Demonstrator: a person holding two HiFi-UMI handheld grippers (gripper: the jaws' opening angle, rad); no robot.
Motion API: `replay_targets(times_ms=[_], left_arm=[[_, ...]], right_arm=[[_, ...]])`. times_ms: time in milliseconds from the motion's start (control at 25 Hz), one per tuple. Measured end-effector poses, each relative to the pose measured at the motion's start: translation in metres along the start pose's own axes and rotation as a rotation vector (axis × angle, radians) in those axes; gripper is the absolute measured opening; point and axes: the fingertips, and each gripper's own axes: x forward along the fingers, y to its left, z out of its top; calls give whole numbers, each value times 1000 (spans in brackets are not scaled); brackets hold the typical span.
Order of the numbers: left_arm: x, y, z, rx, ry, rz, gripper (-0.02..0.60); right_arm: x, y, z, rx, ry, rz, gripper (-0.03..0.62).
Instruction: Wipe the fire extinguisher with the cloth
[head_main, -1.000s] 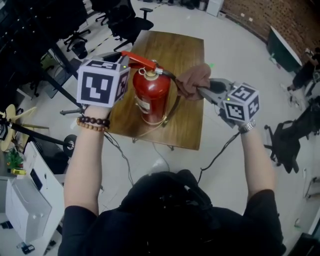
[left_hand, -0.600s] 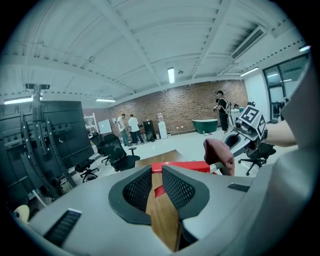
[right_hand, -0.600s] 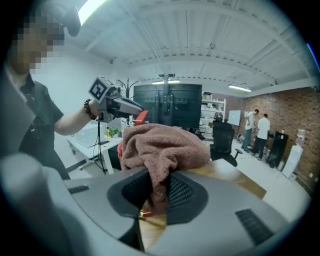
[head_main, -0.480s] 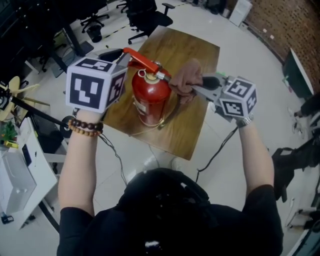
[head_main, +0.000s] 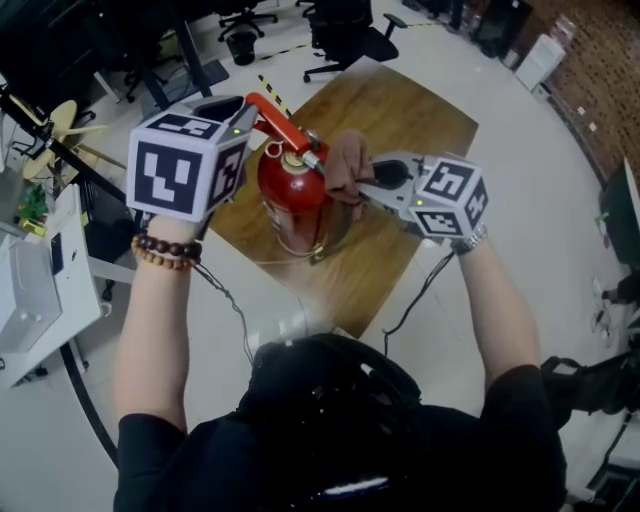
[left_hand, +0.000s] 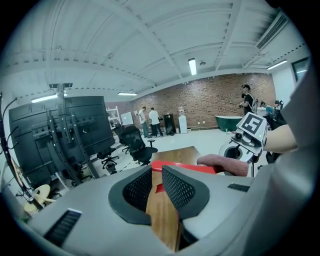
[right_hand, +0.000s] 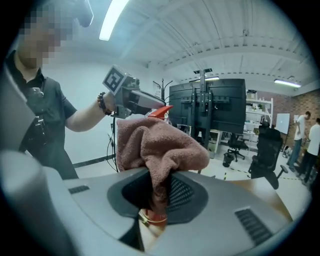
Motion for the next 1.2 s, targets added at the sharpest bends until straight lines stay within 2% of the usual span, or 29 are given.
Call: replay_targets(times_ms=[240, 560, 1000, 1200], left_arm=[[-2, 4, -3, -34, 30, 87, 49], [-3, 5, -4, -52, 59, 157, 49], [-2, 7, -1, -28, 98, 230, 49], [-1, 9, -2, -28, 106, 256, 31]], right_arm=[[6, 1, -5, -18, -18, 71, 81], [17, 3, -21, -25, -16, 121, 81], [37, 2, -55, -43, 45, 148, 81], [46, 0, -69, -60, 76, 146, 81]])
